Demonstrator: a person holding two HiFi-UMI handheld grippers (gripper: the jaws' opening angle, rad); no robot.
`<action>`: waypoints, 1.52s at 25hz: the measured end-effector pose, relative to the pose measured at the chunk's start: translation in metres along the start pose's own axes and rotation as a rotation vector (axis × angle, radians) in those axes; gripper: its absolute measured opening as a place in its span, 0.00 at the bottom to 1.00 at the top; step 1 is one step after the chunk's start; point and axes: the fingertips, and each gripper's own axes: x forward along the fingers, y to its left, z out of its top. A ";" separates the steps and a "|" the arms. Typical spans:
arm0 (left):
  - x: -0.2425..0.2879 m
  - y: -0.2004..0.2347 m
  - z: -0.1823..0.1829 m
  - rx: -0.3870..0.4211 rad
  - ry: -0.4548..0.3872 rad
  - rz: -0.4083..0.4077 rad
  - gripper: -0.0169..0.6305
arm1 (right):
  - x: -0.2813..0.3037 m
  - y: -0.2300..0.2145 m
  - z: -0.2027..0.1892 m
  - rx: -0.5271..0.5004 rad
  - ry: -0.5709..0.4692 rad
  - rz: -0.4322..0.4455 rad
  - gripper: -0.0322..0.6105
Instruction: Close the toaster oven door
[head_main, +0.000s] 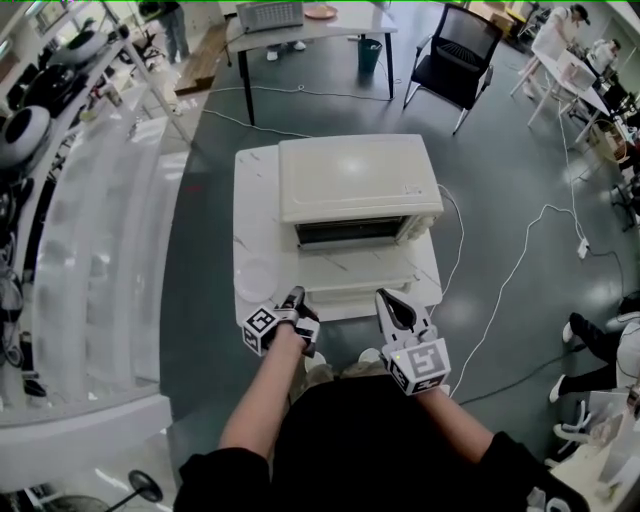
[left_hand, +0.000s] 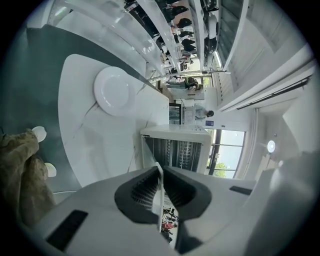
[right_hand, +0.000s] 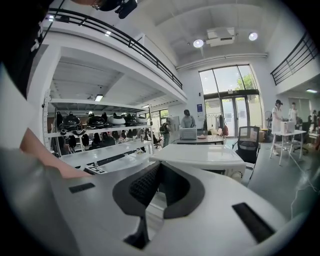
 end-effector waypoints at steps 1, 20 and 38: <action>0.001 -0.002 0.000 -0.004 0.001 -0.004 0.09 | 0.002 0.000 -0.001 0.001 0.004 0.003 0.08; 0.024 -0.048 0.014 -0.108 0.015 -0.106 0.12 | 0.017 -0.005 0.011 -0.007 -0.025 0.005 0.08; 0.038 -0.075 0.021 -0.109 0.021 -0.090 0.13 | 0.026 -0.013 0.033 -0.036 -0.074 -0.008 0.08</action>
